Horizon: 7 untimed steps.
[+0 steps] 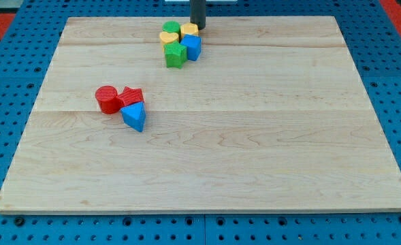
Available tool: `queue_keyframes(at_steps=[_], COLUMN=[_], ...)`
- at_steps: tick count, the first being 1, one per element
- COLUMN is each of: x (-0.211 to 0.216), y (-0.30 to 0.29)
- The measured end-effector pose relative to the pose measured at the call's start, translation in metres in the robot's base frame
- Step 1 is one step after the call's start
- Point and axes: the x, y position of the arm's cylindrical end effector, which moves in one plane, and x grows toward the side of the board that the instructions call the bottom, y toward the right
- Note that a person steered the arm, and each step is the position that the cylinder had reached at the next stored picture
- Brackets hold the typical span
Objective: Push green circle closer to the heart
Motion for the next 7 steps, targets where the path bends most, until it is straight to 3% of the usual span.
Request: queue_keyframes(at_steps=[2,4,7], x=[-0.005,-0.022,-0.001], y=[0.018,-0.068,-0.05])
